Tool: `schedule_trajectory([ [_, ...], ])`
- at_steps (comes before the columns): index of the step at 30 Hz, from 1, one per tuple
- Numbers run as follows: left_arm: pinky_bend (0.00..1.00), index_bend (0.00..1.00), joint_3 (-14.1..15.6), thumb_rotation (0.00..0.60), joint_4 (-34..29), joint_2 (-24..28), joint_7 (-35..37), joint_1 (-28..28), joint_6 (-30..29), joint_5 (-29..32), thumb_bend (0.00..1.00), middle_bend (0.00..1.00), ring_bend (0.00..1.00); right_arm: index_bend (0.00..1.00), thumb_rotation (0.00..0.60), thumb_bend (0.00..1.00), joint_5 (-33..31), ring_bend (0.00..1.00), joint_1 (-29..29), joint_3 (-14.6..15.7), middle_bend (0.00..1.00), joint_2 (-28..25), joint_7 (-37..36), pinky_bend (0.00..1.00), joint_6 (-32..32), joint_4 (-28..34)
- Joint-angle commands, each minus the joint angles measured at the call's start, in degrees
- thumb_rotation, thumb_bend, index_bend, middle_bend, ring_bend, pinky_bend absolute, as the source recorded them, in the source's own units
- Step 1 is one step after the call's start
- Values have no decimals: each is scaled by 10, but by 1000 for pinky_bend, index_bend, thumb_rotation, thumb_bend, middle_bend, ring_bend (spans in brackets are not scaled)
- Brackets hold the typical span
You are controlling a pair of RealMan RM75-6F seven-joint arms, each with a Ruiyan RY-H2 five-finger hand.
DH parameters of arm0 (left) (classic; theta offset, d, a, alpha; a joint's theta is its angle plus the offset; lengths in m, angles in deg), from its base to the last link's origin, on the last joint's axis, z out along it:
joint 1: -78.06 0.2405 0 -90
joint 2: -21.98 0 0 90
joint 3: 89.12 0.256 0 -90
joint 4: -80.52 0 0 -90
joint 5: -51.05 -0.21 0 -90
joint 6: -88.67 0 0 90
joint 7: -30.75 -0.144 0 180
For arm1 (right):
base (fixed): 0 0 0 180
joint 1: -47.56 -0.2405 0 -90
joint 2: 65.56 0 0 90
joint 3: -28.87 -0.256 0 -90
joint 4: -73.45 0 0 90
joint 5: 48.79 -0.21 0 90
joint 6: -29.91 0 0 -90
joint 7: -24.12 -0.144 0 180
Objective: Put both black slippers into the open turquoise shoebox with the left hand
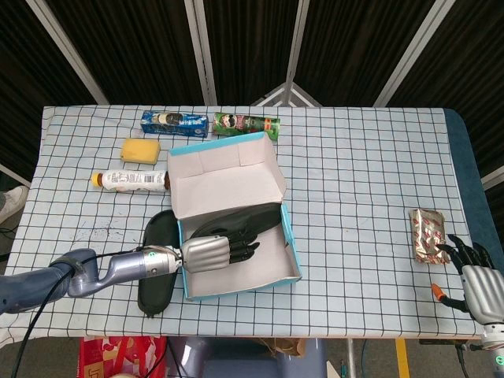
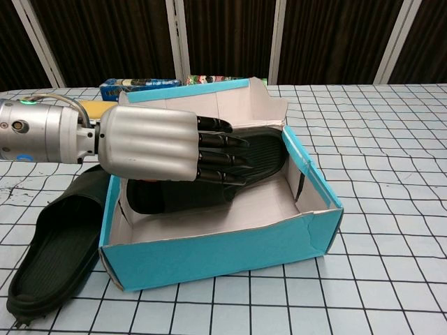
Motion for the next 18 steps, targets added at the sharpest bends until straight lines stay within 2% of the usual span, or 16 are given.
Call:
schedule_trajectory([
  [1,137,6,-11,600,-45,25,-27,3,16,10,88,0,0,212,600,306,0,158,0,-1,102,0,-2,44,0,-1],
  [7,133,6,-33,600,-145,101,-60,29,-19,27,87,0,0,212,600,306,0,158,2,-1,102,-2,-11,44,2,-3],
  [13,120,7,-36,600,-233,202,-90,108,-100,61,111,6,0,212,600,306,6,158,5,1,102,-5,-18,44,9,-1],
  [15,118,27,-31,600,-251,225,-110,141,-122,78,124,53,0,212,600,306,9,158,6,1,102,-6,-20,44,11,1],
  [18,122,57,-20,600,-252,227,-110,191,-155,100,133,122,0,212,600,306,13,158,8,2,102,-7,-21,45,15,3],
])
